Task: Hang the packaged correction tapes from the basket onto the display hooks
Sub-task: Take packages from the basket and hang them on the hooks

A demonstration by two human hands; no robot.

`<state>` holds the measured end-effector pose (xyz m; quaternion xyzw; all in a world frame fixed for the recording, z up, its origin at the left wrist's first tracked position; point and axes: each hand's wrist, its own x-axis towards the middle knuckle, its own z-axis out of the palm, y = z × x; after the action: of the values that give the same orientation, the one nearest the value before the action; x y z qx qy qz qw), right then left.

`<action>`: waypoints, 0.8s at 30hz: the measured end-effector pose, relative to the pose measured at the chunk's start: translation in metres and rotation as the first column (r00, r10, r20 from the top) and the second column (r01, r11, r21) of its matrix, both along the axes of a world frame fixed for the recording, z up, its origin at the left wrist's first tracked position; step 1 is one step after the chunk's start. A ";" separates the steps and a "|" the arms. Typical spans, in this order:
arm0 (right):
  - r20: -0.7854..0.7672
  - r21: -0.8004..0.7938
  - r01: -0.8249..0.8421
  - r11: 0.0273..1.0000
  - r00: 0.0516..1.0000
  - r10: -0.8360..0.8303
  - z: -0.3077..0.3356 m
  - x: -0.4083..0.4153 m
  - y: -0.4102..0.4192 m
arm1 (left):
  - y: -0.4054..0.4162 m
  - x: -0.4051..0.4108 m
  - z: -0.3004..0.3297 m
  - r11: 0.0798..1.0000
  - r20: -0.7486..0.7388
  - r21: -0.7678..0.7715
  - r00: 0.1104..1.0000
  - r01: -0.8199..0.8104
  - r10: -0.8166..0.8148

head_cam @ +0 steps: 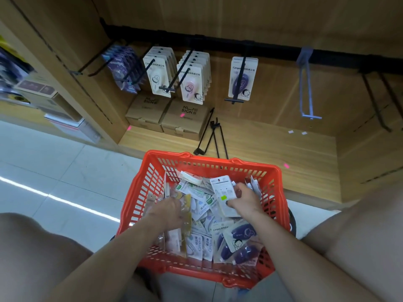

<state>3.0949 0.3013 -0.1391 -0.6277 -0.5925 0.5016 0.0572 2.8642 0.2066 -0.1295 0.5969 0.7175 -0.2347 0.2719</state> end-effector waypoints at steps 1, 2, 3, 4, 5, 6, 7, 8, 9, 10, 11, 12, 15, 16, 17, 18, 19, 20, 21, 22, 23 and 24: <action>0.000 0.072 -0.007 0.997 1.000 0.007 0.003 -0.003 0.000 | 0.005 -0.002 0.004 1.000 0.050 0.014 0.999 -0.005 0.004; 0.029 0.171 -0.040 0.984 0.999 0.036 0.006 -0.005 -0.001 | 0.009 -0.005 0.009 1.000 0.095 0.024 0.995 -0.002 0.000; 0.083 0.278 -0.115 0.954 0.992 0.095 0.008 -0.006 -0.002 | 0.013 -0.007 0.013 1.000 0.126 0.028 0.992 0.007 -0.011; 0.160 0.350 -0.234 0.907 0.969 0.189 0.011 -0.008 -0.004 | 0.016 -0.009 0.016 0.999 0.142 0.026 0.990 0.020 -0.023; 0.240 0.371 -0.370 0.852 0.924 0.297 0.013 -0.009 -0.007 | 0.018 -0.012 0.016 0.999 0.147 0.028 0.988 0.033 -0.037; 0.317 0.340 -0.498 0.798 0.859 0.401 0.014 -0.009 -0.011 | 0.017 -0.014 0.015 0.998 0.148 0.036 0.988 0.041 -0.046; 0.374 0.277 -0.597 0.753 0.789 0.488 0.012 -0.008 -0.015 | 0.016 -0.015 0.014 0.998 0.147 0.048 0.988 0.043 -0.050; 0.410 0.196 -0.661 0.725 0.726 0.552 0.009 -0.006 -0.019 | 0.015 -0.016 0.012 0.998 0.142 0.059 0.989 0.038 -0.046; 0.414 0.112 -0.687 0.718 0.689 0.594 0.005 -0.003 -0.022 | 0.013 -0.016 0.009 0.997 0.130 0.066 0.991 0.030 -0.039; 0.395 0.039 -0.686 0.726 0.678 0.620 0.002 0.000 -0.025 | 0.012 -0.016 0.006 0.997 0.116 0.073 0.993 0.025 -0.034; 0.362 -0.012 -0.674 0.738 0.686 0.632 -0.001 0.002 -0.026 | 0.011 -0.016 0.003 0.996 0.104 0.084 0.994 0.025 -0.034; 0.331 -0.044 -0.657 0.753 0.701 0.632 -0.002 0.003 -0.026 | 0.009 -0.016 0.001 0.995 0.099 0.099 0.995 0.025 -0.035; 0.282 -0.058 -0.590 0.805 0.764 0.580 -0.003 0.002 -0.019 | 0.007 -0.015 -0.004 0.989 0.104 0.146 0.995 -0.012 -0.003; 0.283 -0.056 -0.573 0.817 0.776 0.564 -0.003 0.001 -0.017 | 0.007 -0.015 -0.005 0.987 0.108 0.161 0.994 -0.032 0.014; 0.293 -0.052 -0.570 0.820 0.776 0.558 -0.004 0.001 -0.015 | 0.006 -0.014 -0.006 0.984 0.111 0.174 0.993 -0.050 0.030; 0.313 -0.051 -0.579 0.814 0.765 0.563 -0.005 0.001 -0.014 | 0.007 -0.014 -0.006 0.980 0.116 0.186 0.992 -0.064 0.043; 0.335 -0.054 -0.593 0.803 0.747 0.574 -0.005 0.001 -0.014 | 0.007 -0.013 -0.006 0.977 0.125 0.198 0.991 -0.078 0.053; 0.356 -0.060 -0.609 0.791 0.727 0.587 -0.005 0.001 -0.015 | 0.007 -0.012 -0.005 0.973 0.138 0.210 0.988 -0.092 0.063; 0.376 -0.067 -0.624 0.779 0.707 0.599 -0.005 0.000 -0.016 | 0.007 -0.012 -0.005 0.970 0.156 0.218 0.985 -0.110 0.076; 0.398 -0.070 -0.635 0.769 0.689 0.605 -0.005 -0.001 -0.016 | 0.007 -0.011 -0.005 0.967 0.181 0.218 0.979 -0.129 0.090; 0.422 -0.068 -0.645 0.761 0.673 0.608 -0.004 -0.002 -0.016 | 0.006 -0.010 -0.005 0.968 0.206 0.207 0.973 -0.143 0.100; 0.447 -0.066 -0.653 0.755 0.657 0.607 -0.003 -0.003 -0.015 | 0.006 -0.009 -0.005 0.971 0.228 0.186 0.968 -0.147 0.103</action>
<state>3.0921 0.2864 -0.1422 -0.4761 -0.7943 0.3033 -0.2246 2.8553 0.2125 -0.1349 0.5967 0.7399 -0.0766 0.3011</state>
